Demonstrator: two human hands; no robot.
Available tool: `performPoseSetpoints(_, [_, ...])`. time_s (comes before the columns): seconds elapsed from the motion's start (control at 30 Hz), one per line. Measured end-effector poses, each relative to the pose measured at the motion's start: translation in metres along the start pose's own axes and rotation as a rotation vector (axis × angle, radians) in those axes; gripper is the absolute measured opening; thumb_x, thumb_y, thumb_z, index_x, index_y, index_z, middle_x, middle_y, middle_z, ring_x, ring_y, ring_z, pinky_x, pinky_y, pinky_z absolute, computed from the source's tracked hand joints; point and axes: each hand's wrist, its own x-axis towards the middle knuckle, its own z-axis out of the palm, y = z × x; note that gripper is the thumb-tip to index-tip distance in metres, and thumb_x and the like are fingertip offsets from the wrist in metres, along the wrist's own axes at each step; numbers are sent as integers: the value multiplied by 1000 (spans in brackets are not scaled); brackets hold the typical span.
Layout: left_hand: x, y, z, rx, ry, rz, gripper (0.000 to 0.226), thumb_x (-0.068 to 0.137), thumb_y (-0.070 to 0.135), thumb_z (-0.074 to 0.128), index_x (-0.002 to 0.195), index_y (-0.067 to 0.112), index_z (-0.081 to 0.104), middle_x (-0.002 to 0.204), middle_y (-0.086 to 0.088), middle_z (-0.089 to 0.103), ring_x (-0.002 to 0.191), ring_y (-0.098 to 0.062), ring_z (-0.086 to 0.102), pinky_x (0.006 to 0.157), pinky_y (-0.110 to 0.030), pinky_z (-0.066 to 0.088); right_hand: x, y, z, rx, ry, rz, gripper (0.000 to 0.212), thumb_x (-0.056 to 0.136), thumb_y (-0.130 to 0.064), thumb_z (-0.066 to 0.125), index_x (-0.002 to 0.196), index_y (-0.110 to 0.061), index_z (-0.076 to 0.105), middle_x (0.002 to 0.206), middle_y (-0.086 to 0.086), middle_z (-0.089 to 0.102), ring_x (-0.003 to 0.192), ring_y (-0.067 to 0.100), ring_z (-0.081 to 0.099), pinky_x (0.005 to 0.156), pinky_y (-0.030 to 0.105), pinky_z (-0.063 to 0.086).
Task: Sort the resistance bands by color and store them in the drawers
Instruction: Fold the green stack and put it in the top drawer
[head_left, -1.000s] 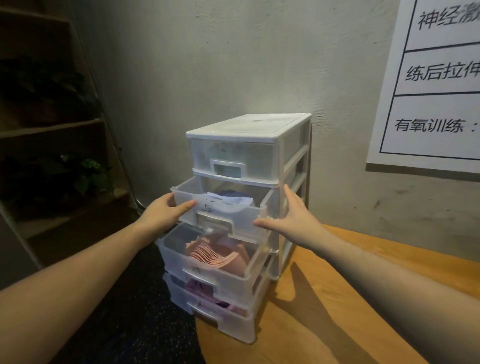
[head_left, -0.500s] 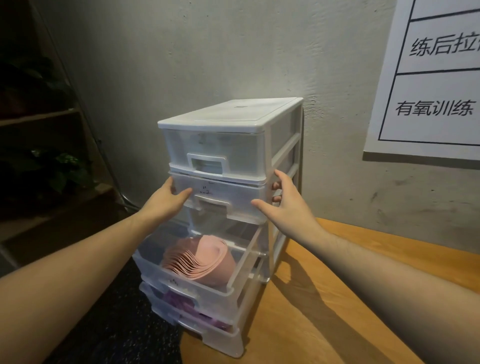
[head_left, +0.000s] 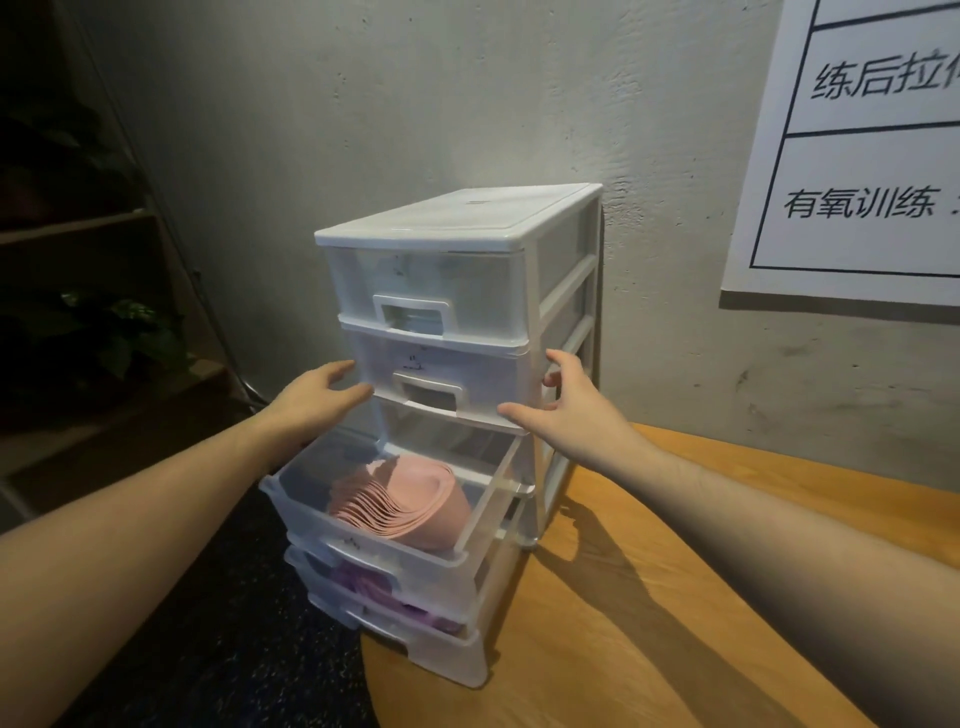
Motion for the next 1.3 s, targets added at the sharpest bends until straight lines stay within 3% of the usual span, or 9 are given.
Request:
performPoseSetpoints(0.07, [-15,-7,-6,24,-13,24,66,95,45,63,152,21,40,156,-4,43,138,-25,46,108,-42,42,-16,-8,1,-34,-70,0,91,81,-58,75,153,-24,31,140,-7,48,114,8,52,79,13,43])
performPoseSetpoints(0.2, [-49,-23,-16,22,-27,-1,79,83,61,66,149,22,45,152,-4,49,135,-23,50,106,-40,44,-44,-16,11,-29,-181,16,88,75,-67,75,148,-29,42,145,-6,53,119,10,54,91,21,40])
performPoseSetpoints(0.47, [-107,-68,-21,-10,-149,-133,135,52,72,81,160,21,17,161,-8,33,143,-27,40,117,-46,35,-89,-22,37,-207,-392,145,131,65,-79,73,161,-18,9,166,4,22,147,25,33,112,31,32])
performPoseSetpoints(0.57, [-113,-82,-9,-63,-88,-156,119,66,50,87,159,18,20,157,-9,40,138,-27,47,113,-48,41,-93,-23,44,-211,-382,134,134,65,-73,79,162,-18,4,167,3,21,147,24,33,111,30,34])
performPoseSetpoints(0.77, [-98,-89,3,-257,29,-186,110,69,37,90,157,15,26,150,-9,50,134,-26,52,109,-45,45,-86,-20,51,-316,-252,56,116,67,-69,80,155,-14,27,157,7,39,135,24,47,97,30,46])
performPoseSetpoints(0.9, [-86,-81,15,-266,26,-110,78,72,39,86,140,18,53,133,-3,65,116,-17,64,86,-28,55,-74,-7,48,-247,-154,83,123,59,-73,82,154,-18,29,157,5,39,137,23,46,107,38,47])
performPoseSetpoints(1.03, [-66,-69,29,-257,47,-76,63,82,32,81,138,19,55,124,-2,69,105,-15,68,75,-22,54,-61,7,42,-269,15,61,125,58,-76,81,155,-23,24,157,1,31,143,21,35,113,41,40])
performPoseSetpoints(1.17, [-41,-58,42,-212,48,-55,57,84,35,79,135,21,58,120,-1,71,102,-14,68,84,-32,57,-42,21,38,-206,51,111,133,64,-72,80,161,-19,6,167,2,16,152,23,21,119,40,29])
performPoseSetpoints(1.3, [-20,-45,53,-148,84,-60,51,88,36,75,132,17,60,117,-3,71,100,-18,66,85,-34,53,-28,29,35,-56,6,125,115,79,-60,77,161,-18,8,163,-3,29,147,21,34,103,27,37])
